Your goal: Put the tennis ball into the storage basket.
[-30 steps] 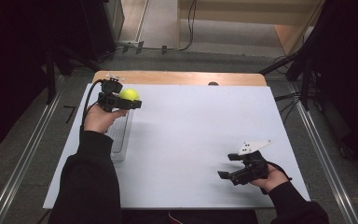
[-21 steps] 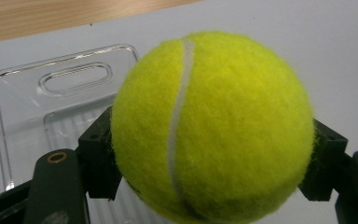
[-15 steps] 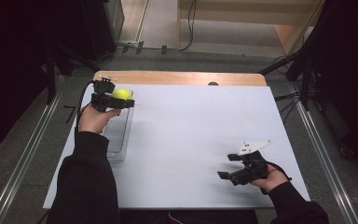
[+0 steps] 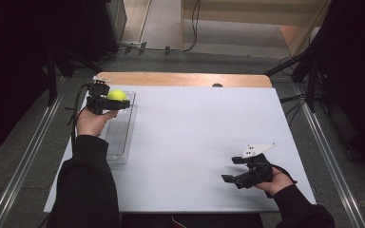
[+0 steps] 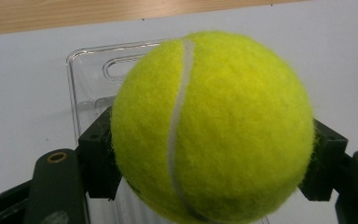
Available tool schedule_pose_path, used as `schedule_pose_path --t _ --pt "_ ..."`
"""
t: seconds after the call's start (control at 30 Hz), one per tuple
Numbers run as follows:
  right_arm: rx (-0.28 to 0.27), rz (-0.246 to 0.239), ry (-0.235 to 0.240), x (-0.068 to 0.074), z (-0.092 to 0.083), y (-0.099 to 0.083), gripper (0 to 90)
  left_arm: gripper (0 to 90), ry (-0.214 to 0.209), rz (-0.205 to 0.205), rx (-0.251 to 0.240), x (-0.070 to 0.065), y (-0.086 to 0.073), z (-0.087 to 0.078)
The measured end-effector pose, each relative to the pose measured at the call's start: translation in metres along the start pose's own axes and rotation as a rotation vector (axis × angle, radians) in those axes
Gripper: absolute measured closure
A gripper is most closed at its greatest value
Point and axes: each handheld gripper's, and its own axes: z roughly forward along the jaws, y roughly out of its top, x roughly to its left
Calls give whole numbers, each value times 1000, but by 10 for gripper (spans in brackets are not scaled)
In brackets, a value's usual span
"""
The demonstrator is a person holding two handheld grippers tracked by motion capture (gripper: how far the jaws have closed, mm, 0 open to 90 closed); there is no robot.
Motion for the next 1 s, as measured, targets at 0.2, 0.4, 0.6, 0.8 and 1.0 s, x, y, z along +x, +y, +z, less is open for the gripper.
schedule_pose_path --t 0.2,0.4,0.6,0.8,1.0 --pt "2 1 0 0 0 0 147 256 13 -18 -10 4 -2 3" --pt "5 0 1 0 0 0 148 255 21 -21 5 5 -5 10" --pt "6 -1 1 0 0 0 148 255 34 -30 17 9 -10 16" --pt "8 -1 0 0 0 -1 148 254 41 -27 19 9 -11 19" --pt "7 -2 2 0 0 0 148 254 45 -29 34 9 -13 24"
